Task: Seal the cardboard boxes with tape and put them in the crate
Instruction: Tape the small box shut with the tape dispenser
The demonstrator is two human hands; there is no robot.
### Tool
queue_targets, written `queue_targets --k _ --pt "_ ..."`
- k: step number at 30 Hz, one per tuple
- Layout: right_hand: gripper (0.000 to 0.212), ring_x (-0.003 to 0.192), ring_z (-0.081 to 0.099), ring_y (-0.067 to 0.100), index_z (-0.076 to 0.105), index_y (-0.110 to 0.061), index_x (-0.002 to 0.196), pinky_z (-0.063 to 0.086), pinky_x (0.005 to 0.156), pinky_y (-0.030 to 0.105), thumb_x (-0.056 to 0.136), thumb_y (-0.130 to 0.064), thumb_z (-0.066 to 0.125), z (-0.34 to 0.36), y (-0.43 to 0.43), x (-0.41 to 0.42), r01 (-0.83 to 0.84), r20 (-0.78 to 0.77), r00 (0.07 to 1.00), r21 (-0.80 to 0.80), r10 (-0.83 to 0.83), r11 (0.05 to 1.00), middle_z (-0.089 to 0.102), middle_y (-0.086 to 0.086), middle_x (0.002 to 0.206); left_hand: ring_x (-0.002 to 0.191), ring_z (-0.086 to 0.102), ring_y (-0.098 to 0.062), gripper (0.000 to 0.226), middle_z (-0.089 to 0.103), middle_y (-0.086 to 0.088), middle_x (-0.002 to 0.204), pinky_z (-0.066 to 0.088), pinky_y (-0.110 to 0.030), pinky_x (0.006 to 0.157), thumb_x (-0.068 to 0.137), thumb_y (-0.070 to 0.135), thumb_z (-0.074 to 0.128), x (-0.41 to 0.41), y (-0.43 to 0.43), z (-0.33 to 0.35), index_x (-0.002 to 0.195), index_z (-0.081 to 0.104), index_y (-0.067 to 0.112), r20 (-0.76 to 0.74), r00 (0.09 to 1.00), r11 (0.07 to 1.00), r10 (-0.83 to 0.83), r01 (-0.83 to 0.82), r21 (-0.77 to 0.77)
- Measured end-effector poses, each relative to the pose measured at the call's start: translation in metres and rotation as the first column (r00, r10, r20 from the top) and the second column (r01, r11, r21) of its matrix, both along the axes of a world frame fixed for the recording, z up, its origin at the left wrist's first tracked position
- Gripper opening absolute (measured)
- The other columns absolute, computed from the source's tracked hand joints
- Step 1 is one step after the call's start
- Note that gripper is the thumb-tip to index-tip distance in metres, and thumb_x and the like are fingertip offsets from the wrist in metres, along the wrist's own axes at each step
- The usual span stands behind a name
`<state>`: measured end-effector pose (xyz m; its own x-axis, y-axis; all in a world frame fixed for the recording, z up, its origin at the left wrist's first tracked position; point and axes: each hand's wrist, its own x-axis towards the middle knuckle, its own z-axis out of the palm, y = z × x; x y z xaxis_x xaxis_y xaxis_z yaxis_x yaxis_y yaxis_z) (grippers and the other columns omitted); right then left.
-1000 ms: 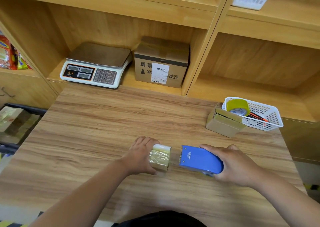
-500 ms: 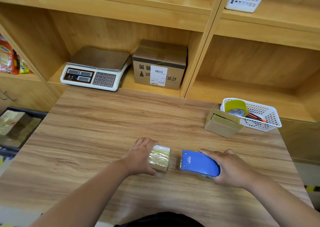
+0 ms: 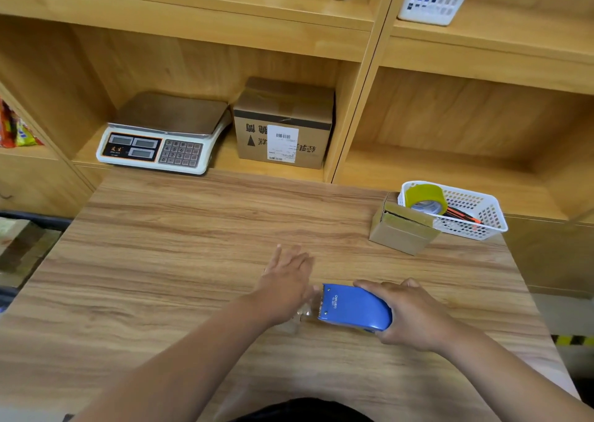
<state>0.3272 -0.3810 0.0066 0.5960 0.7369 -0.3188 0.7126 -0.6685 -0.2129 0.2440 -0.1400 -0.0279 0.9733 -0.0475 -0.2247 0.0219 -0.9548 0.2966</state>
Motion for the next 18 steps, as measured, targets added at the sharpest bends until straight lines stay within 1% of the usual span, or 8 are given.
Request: queue_targets --k 2,3,5,6,9,12,15,18 --pt "0.078 0.101 0.05 0.002 0.024 -0.052 0.136 0.023 0.089 0.018 0.067 -0.046 0.059 0.0 -0.001 0.001 0.003 0.007 1.0 -0.004 -0.003 1.0 0.053 -0.023 0.119 0.143 0.014 -0.014 0.044 0.034 -0.002 0.15 0.002 -0.021 0.108 0.102 0.03 0.035 0.003 -0.006 -0.006 0.143 0.037 0.013 0.052 0.998 0.992 0.032 -0.025 -0.121" --pt "0.078 0.101 0.049 0.002 0.025 -0.052 0.136 0.023 0.089 0.018 0.067 -0.046 0.059 0.001 -0.001 0.002 0.009 0.005 1.0 -0.002 -0.009 1.0 0.053 -0.023 0.12 0.138 0.025 -0.016 0.038 0.044 0.0 0.143 0.007 -0.018 0.105 0.102 0.027 0.036 0.002 -0.006 -0.009 0.137 0.044 0.016 0.089 0.994 0.988 0.055 -0.041 -0.15" --pt "0.078 0.104 0.048 -0.002 0.025 -0.052 0.137 0.024 0.09 0.019 0.068 -0.048 0.06 0.002 -0.003 0.004 0.028 -0.018 0.999 0.011 -0.028 1.0 0.051 -0.026 0.123 0.123 0.042 -0.018 0.03 0.059 0.003 0.124 0.018 -0.019 0.1 0.1 0.026 0.037 0.0 -0.006 -0.015 0.123 0.055 0.021 0.158 0.984 0.985 0.082 -0.056 -0.16" --pt "0.078 0.104 0.047 -0.004 0.025 -0.053 0.137 0.023 0.091 0.019 0.068 -0.049 0.061 0.003 -0.005 0.005 0.035 -0.031 0.999 0.016 -0.035 0.999 0.05 -0.028 0.125 0.115 0.047 -0.018 0.027 0.062 0.005 0.116 0.021 -0.021 0.096 0.1 0.027 0.037 0.0 -0.006 -0.016 0.115 0.058 0.023 0.179 0.981 0.986 0.082 -0.053 -0.159" --pt "0.075 0.1 0.04 -0.018 0.023 -0.059 0.133 0.021 0.093 0.014 0.069 -0.056 0.061 0.005 -0.011 0.005 0.041 -0.064 0.997 0.038 -0.038 0.998 0.048 -0.034 0.125 0.102 0.051 -0.017 0.021 0.062 0.005 0.1 0.023 -0.022 0.089 0.098 0.028 0.039 0.0 -0.005 -0.02 0.097 0.059 0.023 0.224 0.973 0.988 0.05 -0.016 -0.155" --pt "0.071 0.099 0.035 -0.024 0.021 -0.066 0.127 0.017 0.092 0.009 0.068 -0.06 0.059 0.008 -0.012 0.006 0.044 -0.091 0.995 0.056 -0.039 0.997 0.049 -0.036 0.123 0.098 0.049 -0.016 0.017 0.06 0.007 0.094 0.025 -0.023 0.088 0.096 0.028 0.041 0.001 -0.004 -0.023 0.09 0.055 0.023 0.224 0.973 0.985 0.05 -0.011 -0.171" --pt "0.073 0.101 0.03 -0.026 0.019 -0.071 0.125 0.016 0.089 0.005 0.069 -0.055 0.063 0.011 -0.012 0.006 0.033 -0.077 0.997 0.068 -0.028 0.997 0.046 -0.044 0.116 0.098 0.047 -0.015 0.016 0.06 0.007 0.093 0.025 -0.022 0.088 0.096 0.027 0.041 0.001 -0.004 -0.023 0.088 0.054 0.023 0.218 0.974 0.984 0.069 -0.03 -0.177" --pt "0.08 0.101 0.028 -0.026 0.014 -0.078 0.118 0.016 0.087 0.003 0.067 -0.044 0.065 0.014 -0.014 0.007 0.039 -0.096 0.995 0.084 -0.031 0.996 0.042 -0.05 0.109 0.099 0.045 -0.014 0.017 0.06 0.007 0.095 0.023 -0.02 0.087 0.097 0.028 0.04 0.001 -0.005 -0.023 0.089 0.053 0.023 0.221 0.972 0.985 0.084 -0.047 -0.167"
